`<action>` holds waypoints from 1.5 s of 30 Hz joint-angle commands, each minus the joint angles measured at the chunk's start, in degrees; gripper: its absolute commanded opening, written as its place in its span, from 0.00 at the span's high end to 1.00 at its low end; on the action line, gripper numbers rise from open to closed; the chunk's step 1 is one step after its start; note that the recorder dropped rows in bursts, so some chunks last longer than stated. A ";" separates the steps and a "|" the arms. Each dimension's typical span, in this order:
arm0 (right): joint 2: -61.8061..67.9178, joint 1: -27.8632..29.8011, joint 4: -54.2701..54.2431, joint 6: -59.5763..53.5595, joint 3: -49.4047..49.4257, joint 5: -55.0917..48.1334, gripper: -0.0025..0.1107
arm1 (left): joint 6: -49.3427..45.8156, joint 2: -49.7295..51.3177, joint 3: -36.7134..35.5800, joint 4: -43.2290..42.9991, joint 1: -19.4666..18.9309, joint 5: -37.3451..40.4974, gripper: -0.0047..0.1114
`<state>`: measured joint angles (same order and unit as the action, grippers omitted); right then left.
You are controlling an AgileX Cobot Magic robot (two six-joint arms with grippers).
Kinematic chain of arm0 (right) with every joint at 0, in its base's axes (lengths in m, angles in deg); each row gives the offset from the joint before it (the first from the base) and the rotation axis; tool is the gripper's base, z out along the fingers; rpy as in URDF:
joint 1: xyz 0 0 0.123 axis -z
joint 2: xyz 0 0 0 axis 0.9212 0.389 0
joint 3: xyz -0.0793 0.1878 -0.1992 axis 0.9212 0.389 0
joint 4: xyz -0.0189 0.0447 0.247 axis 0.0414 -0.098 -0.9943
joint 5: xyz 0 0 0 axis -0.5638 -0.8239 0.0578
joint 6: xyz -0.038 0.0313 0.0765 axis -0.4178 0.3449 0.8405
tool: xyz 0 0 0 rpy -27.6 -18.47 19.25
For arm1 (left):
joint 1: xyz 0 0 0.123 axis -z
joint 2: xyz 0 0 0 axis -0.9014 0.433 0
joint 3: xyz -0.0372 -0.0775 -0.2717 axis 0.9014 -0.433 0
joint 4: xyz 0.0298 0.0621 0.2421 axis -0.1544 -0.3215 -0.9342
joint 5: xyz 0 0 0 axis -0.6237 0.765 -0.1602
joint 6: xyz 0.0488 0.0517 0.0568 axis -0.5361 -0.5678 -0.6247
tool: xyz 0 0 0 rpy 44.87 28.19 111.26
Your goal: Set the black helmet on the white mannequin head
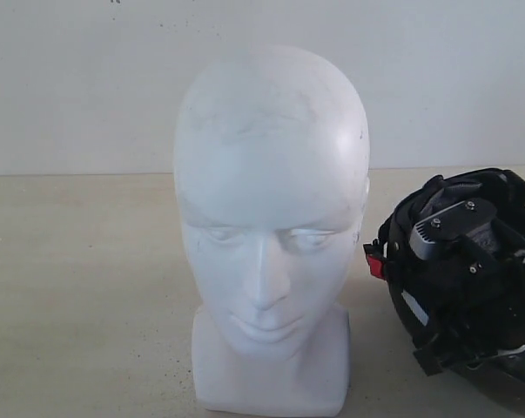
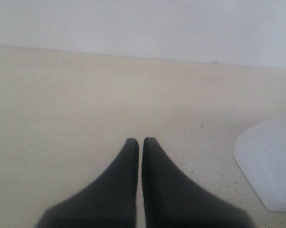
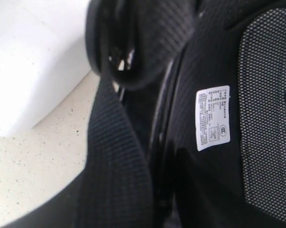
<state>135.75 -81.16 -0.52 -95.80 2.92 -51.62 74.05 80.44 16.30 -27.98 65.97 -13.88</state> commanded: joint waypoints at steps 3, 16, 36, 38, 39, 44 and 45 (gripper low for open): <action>1.23 0.16 -0.34 4.91 0.57 -2.92 0.98 | -0.28 -0.22 -0.19 0.22 0.15 0.21 0.92; -17.28 0.16 -13.82 7.79 0.46 -11.10 0.98 | -0.28 -0.22 -0.19 0.22 0.15 0.21 0.92; -40.65 0.16 -13.94 24.41 0.01 -18.90 0.98 | -0.28 -0.22 -0.19 0.22 0.15 0.21 0.92; -40.65 0.16 -13.94 27.22 -1.09 -18.85 0.98 | -0.28 -0.22 -0.19 0.22 0.15 0.21 0.92; -40.65 0.16 -13.76 28.76 -1.94 -18.28 0.98 | -0.28 -0.22 -0.19 0.22 0.15 0.21 0.92; -40.65 0.16 -4.55 41.99 -7.69 -14.64 0.98 | -0.28 -0.22 -0.19 0.22 0.15 0.21 0.92; -40.65 0.16 -1.64 45.61 -8.72 -13.72 0.98 | -0.28 -0.22 -0.19 0.22 0.15 0.21 0.92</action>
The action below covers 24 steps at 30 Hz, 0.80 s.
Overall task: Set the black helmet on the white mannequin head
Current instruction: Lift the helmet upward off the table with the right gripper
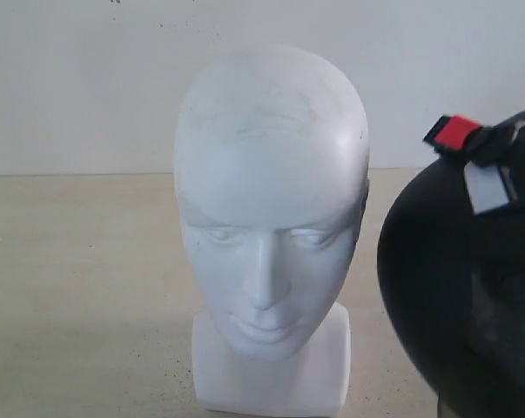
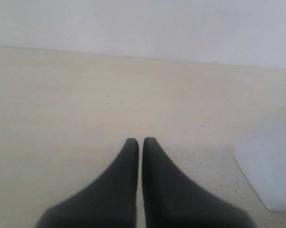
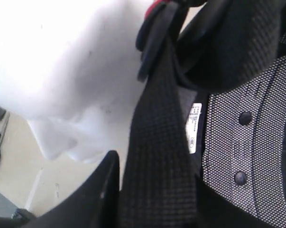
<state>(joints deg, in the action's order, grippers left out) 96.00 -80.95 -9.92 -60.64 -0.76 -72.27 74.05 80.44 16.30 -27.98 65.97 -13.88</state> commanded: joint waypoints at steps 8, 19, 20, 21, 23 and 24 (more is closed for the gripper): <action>-3.46 -1.53 23.30 37.82 -6.82 18.11 0.98 | -0.28 -0.22 -0.19 0.22 0.15 0.21 0.92; -5.48 -7.50 40.17 69.66 -6.82 41.33 0.98 | -0.28 -0.22 -0.19 0.22 0.15 0.21 0.92; -5.48 -7.50 39.03 69.66 -6.92 42.21 0.98 | -0.28 -0.22 -0.19 0.22 0.15 0.21 0.92; -5.48 -7.50 38.48 69.66 -6.86 42.71 0.98 | -0.28 -0.22 -0.19 0.22 0.15 0.21 0.92; -5.48 -7.50 36.76 69.66 -6.86 42.83 0.98 | -0.28 -0.22 -0.19 0.22 0.15 0.21 0.92; -5.48 -7.50 35.86 69.66 -6.86 43.01 0.98 | -0.28 -0.22 -0.19 0.22 0.15 0.21 0.92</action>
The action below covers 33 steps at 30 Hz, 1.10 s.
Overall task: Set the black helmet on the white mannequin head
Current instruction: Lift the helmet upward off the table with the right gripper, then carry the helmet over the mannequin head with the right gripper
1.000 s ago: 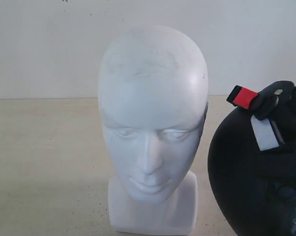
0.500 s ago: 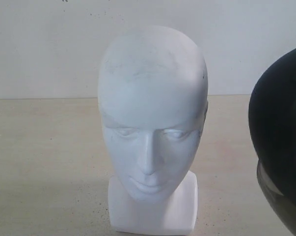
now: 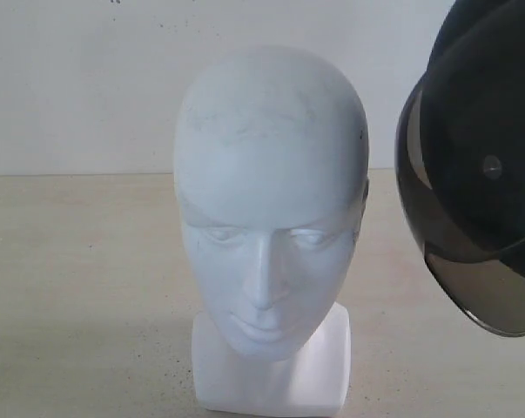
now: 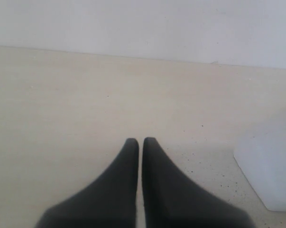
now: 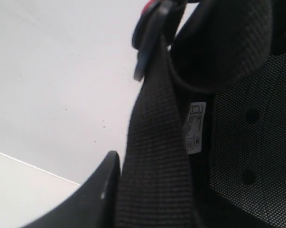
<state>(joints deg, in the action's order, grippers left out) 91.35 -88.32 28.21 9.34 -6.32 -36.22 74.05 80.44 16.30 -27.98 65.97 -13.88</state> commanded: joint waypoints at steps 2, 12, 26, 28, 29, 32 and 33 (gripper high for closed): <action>-1.25 -0.13 -4.32 -0.33 -1.30 7.50 0.98 | -0.28 -0.22 -0.19 0.22 0.15 0.21 0.92; -1.57 -3.41 -0.37 12.08 -1.30 30.85 0.98 | -0.28 -0.22 -0.19 0.22 0.15 0.21 0.92; 9.76 -3.41 7.92 38.54 -1.30 64.73 0.98 | -0.28 -0.22 -0.19 0.22 0.15 0.21 0.92; 13.19 -3.41 8.88 46.92 -1.30 69.98 0.98 | -0.28 -0.22 -0.19 0.22 0.15 0.21 0.92; 14.79 -3.41 9.43 52.28 -1.30 71.79 0.98 | -0.28 -0.22 -0.19 0.22 0.15 0.21 0.92; 18.66 -3.29 9.01 59.87 -1.30 77.84 0.98 | -0.28 -0.22 -0.19 0.22 0.15 0.21 0.92; 19.72 -3.29 9.23 60.46 -1.30 78.66 0.98 | -0.28 -0.22 -0.19 0.22 0.15 0.21 0.92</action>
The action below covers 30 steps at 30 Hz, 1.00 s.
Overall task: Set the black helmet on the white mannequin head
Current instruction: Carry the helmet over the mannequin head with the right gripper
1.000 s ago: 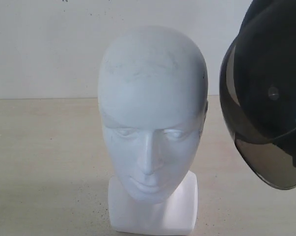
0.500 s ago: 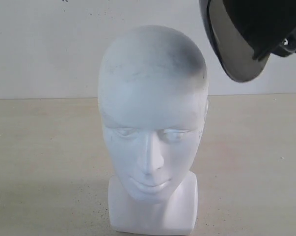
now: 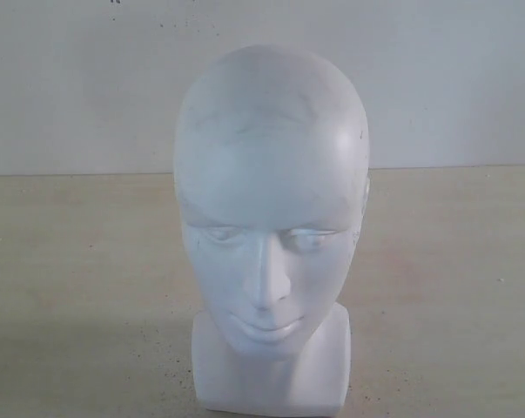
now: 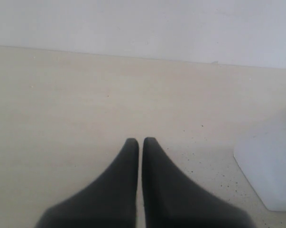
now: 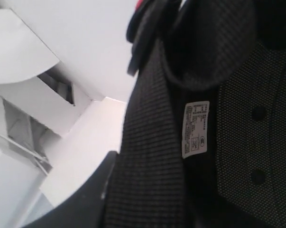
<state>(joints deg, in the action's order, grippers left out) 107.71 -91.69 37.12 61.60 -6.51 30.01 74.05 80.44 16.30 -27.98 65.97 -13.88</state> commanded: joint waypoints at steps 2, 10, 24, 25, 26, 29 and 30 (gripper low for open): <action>5.09 0.09 2.32 10.50 -1.12 12.44 0.98 | -0.28 -0.22 -0.19 0.22 0.15 0.21 0.92; 9.06 0.09 6.14 10.51 -1.59 12.44 0.98 | -0.28 -0.22 -0.19 0.22 0.15 0.21 0.92; 13.64 -6.41 12.24 10.51 -15.76 -5.89 0.98 | -0.28 -0.22 -0.19 0.22 0.15 0.21 0.92; 15.48 -7.63 11.16 10.51 -16.66 -4.93 0.98 | -0.28 -0.22 -0.19 0.22 0.15 0.21 0.92; 16.89 -8.19 10.07 10.51 -17.34 -3.35 0.98 | -0.28 -0.22 -0.19 0.22 0.15 0.21 0.92; 20.09 -7.93 8.55 10.51 -18.62 3.19 0.98 | -0.28 -0.22 -0.19 0.22 0.15 0.21 0.92; 20.75 -7.93 8.52 10.51 -18.62 5.23 0.98 | -0.28 -0.22 -0.19 0.22 0.15 0.21 0.92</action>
<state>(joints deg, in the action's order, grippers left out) 128.57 -99.72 48.75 72.11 -23.23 24.57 74.05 80.44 16.30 -27.98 65.97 -13.88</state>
